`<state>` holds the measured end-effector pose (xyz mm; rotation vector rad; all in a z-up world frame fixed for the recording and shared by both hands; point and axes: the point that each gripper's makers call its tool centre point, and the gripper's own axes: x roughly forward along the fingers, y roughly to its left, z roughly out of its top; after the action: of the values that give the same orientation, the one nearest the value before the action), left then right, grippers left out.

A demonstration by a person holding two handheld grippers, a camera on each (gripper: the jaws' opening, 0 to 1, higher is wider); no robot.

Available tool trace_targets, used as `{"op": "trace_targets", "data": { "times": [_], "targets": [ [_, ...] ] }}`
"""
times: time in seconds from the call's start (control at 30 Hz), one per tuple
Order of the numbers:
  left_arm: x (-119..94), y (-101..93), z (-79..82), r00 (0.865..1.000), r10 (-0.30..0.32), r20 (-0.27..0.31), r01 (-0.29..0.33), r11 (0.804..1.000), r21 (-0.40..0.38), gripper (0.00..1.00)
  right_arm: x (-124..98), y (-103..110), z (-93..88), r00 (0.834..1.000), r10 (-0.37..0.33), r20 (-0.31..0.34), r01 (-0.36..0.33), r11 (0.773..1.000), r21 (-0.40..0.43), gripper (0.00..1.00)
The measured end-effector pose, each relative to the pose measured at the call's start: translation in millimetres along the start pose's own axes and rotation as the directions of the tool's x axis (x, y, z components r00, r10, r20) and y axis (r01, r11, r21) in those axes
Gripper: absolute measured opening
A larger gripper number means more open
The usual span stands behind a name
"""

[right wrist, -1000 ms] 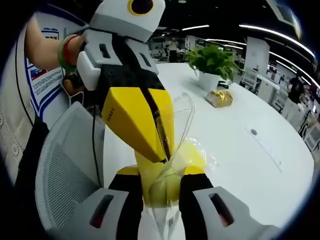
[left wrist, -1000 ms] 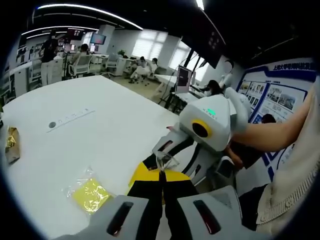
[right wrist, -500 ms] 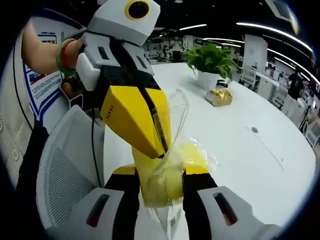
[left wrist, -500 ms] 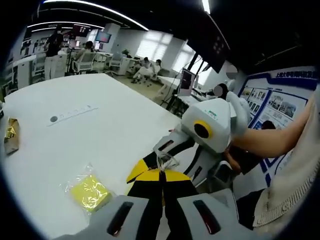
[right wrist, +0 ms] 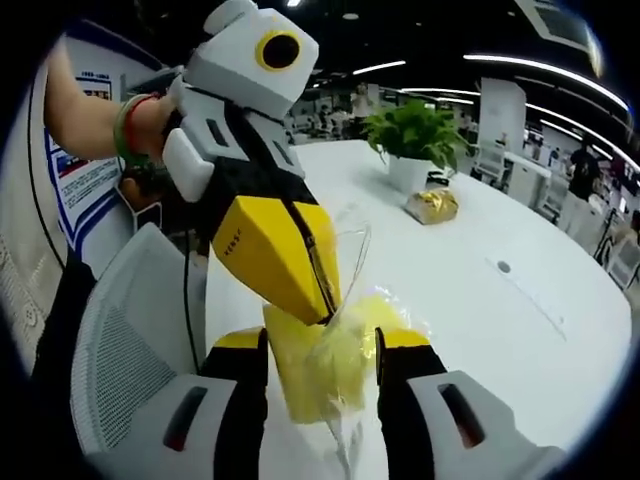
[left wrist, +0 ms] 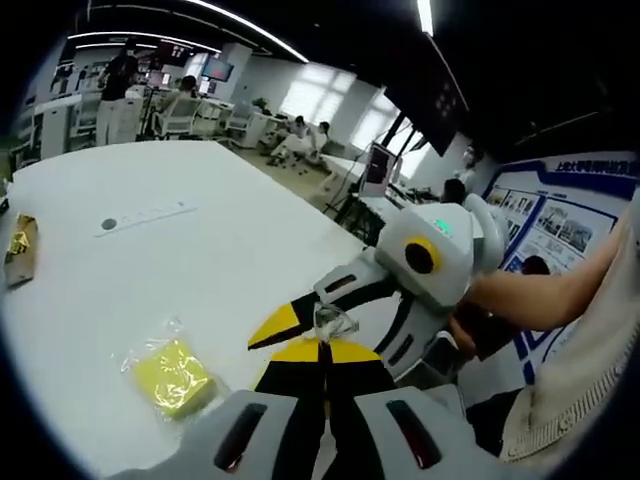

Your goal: Compare the silicone blocks by pressing each to a similar depth, holding the contact briefly, and releasing to observe deformation and rebound differences across the visible hardness samples.

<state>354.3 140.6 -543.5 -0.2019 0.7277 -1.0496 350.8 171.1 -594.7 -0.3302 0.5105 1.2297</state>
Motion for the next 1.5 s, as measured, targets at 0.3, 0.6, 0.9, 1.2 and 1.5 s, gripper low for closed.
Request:
{"op": "trace_targets", "data": {
  "times": [0.3, 0.6, 0.9, 1.2, 1.5],
  "targets": [
    [4, -2.8, -7.0, 1.0, 0.0, -0.004, 0.0, 1.0, -0.022, 0.0, -32, -1, -9.2, 0.994, -0.093, 0.05, 0.09, 0.994, 0.062, 0.54],
    [15, -0.6, -3.6, 0.999, 0.002, 0.036, 0.001, 0.996, -0.085, 0.0, -83, 3, -30.3, 0.983, -0.167, 0.081, 0.154, 0.977, 0.146, 0.67],
    [51, 8.9, -1.0, 0.998, 0.025, 0.061, -0.016, 0.989, -0.146, 0.0, -130, 8, -62.2, 0.961, -0.267, 0.075, 0.234, 0.927, 0.293, 0.77],
    [96, 14.6, -2.4, 0.998, 0.014, 0.064, 0.0, 0.977, -0.213, 0.0, -155, 7, -82.1, 0.932, -0.358, 0.064, 0.305, 0.866, 0.396, 0.77],
    [127, 37.1, -1.2, 0.995, 0.017, 0.097, 0.017, 0.942, -0.336, 0.0, -163, 6, -92.5, 0.923, -0.382, 0.043, 0.328, 0.84, 0.433, 0.77]
  ]
}}
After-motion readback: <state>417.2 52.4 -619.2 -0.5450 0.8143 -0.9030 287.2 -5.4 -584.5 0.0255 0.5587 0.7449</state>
